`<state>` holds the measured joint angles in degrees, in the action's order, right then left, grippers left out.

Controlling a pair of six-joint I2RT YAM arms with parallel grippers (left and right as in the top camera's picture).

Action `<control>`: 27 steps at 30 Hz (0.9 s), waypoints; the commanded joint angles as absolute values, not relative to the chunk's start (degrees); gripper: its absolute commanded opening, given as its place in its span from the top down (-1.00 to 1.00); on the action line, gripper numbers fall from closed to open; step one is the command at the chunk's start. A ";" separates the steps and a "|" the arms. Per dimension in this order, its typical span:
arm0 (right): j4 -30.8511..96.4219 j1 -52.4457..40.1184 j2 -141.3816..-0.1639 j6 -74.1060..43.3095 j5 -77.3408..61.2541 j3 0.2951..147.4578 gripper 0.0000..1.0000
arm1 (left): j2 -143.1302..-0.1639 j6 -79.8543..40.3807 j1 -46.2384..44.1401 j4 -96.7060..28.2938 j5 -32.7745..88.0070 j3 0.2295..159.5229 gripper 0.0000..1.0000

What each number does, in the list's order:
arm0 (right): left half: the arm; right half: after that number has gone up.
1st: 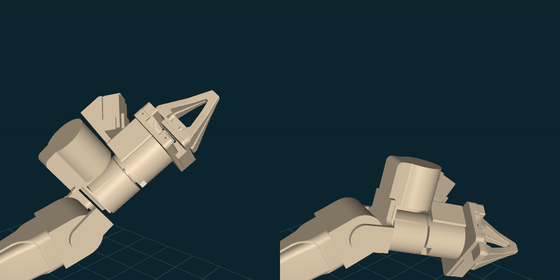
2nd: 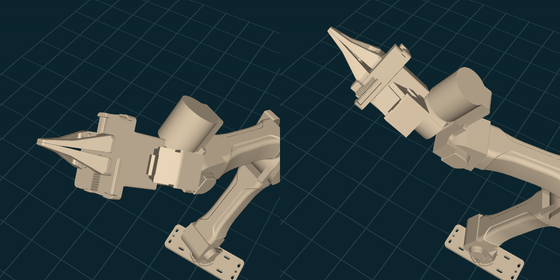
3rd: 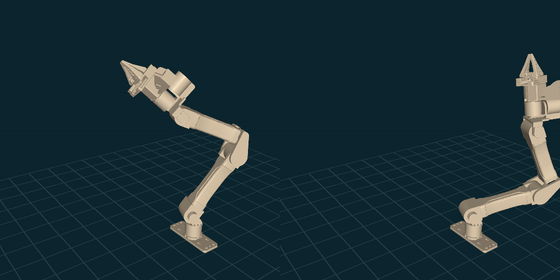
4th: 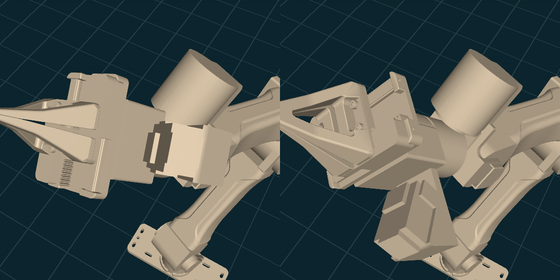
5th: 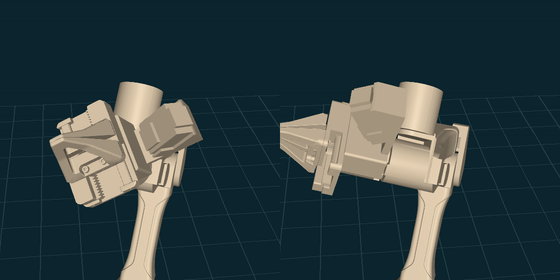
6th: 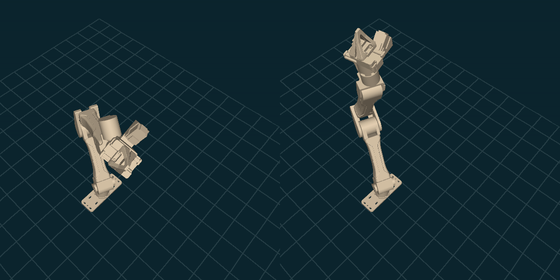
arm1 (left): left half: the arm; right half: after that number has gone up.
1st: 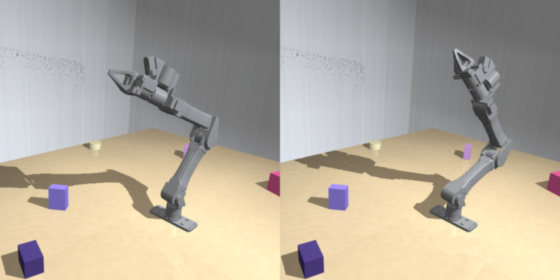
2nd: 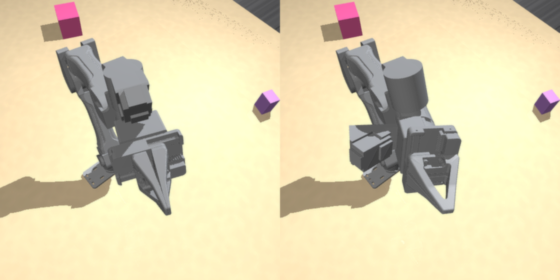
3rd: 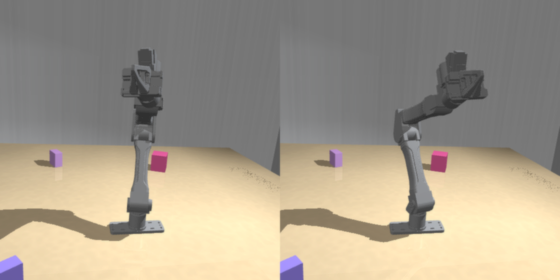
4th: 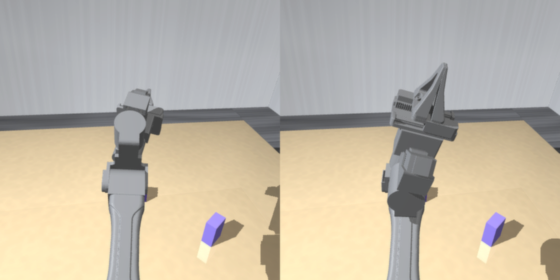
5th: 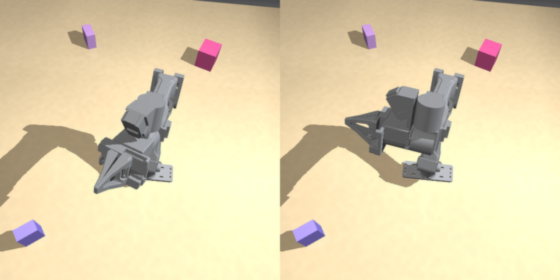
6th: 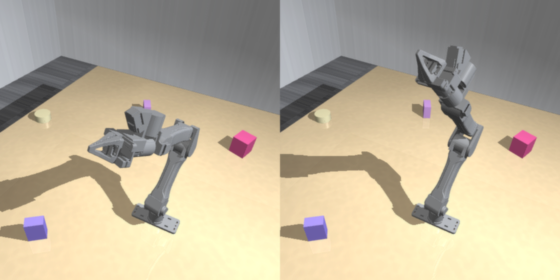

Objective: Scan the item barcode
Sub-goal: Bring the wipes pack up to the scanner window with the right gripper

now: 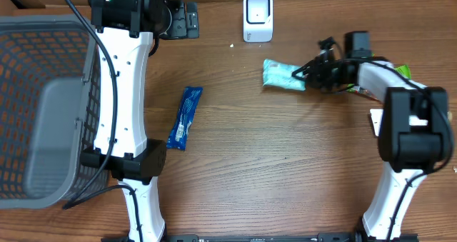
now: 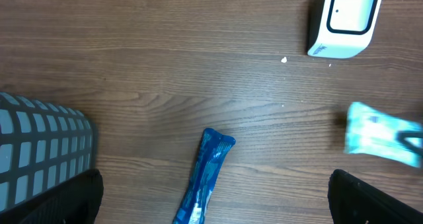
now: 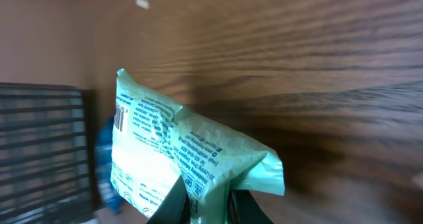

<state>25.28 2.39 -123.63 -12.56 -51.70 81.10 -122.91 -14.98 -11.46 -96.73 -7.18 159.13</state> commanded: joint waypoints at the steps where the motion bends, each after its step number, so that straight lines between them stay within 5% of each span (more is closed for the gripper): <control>1: 24.71 4.08 -115.24 -11.70 -63.16 81.49 0.92 | -123.31 -14.98 -10.90 -96.79 -7.90 159.52 -1.00; 27: 36.14 -7.70 -88.64 -6.98 -39.92 81.49 0.92 | -123.31 -14.98 -10.90 -96.79 -7.88 159.52 -1.00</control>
<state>35.99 -6.07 -89.52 -8.71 -43.31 81.08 -122.91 -14.98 -11.46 -96.73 -7.18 159.13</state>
